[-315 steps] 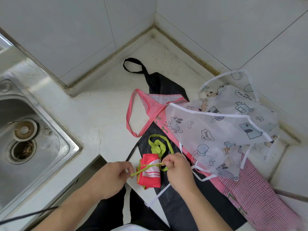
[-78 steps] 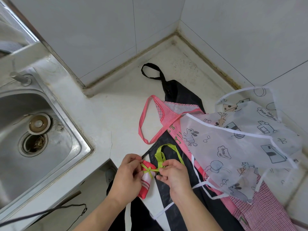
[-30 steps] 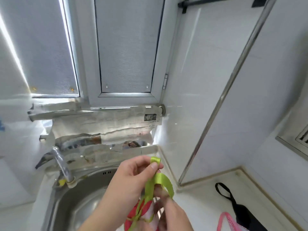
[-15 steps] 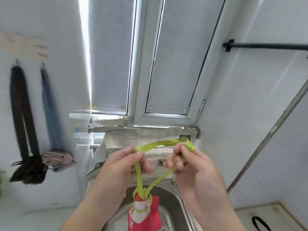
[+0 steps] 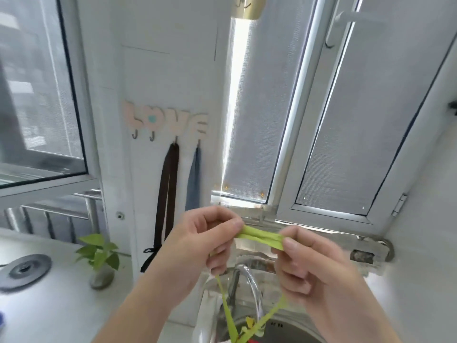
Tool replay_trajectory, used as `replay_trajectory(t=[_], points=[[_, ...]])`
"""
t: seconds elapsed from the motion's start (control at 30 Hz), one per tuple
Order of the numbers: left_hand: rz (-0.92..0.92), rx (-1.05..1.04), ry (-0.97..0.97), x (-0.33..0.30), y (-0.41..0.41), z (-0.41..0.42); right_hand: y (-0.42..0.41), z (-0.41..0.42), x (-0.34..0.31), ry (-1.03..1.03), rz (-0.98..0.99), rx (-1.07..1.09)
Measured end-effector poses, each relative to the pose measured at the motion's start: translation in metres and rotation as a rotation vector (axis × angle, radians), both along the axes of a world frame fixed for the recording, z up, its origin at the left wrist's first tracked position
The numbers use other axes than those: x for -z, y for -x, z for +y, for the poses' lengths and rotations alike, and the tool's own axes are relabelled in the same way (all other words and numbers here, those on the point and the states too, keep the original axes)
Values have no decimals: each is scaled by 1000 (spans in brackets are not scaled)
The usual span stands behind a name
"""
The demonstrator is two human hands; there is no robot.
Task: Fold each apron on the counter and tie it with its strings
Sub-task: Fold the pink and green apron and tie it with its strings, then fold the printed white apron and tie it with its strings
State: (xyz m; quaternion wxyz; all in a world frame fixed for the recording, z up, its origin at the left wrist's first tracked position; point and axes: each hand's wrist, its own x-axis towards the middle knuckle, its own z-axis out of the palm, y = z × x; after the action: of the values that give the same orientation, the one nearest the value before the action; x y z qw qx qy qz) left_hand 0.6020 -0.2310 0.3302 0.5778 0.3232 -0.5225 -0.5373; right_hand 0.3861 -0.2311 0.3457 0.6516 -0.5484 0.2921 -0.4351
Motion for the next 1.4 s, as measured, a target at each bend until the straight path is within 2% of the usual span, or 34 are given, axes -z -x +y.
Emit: replay_trajectory(t=[0.1,0.17,0.27,0.37,0.47,0.6,0.77,0.87,1.03,1.13,1.3,1.4], points=[[-54,-107,36,-3,-29,-12,-37,-11,-4,39,62,52],[-187,-201,118,-9,-55,-21,-64,-21,-8,73,88,130],[-394,-235,214,-21,-113,-37,-117,-38,-15,181,167,257],[-540,-350,288,-32,-161,-55,-160,-53,-24,344,331,321],[-657,-557,341,-40,-196,-81,-206,-72,-37,522,489,412],[-832,-932,493,-48,-219,-114,-252,-108,-49,777,674,699],[-979,-1199,670,-55,-231,-145,-291,-150,-60,1118,965,1006],[-1018,-1228,790,-55,-236,-155,-298,-157,-59,1262,1071,1133],[-1085,-1121,932,-27,-234,-162,-294,-157,-24,1399,1231,1005],[-1126,-1047,901,-11,-223,-156,-292,-156,-11,1414,1206,961],[-1121,-1057,790,-8,-212,-152,-291,-155,-4,1348,1169,901],[-1003,-1083,654,1,-198,-141,-273,-142,13,1264,1139,828]])
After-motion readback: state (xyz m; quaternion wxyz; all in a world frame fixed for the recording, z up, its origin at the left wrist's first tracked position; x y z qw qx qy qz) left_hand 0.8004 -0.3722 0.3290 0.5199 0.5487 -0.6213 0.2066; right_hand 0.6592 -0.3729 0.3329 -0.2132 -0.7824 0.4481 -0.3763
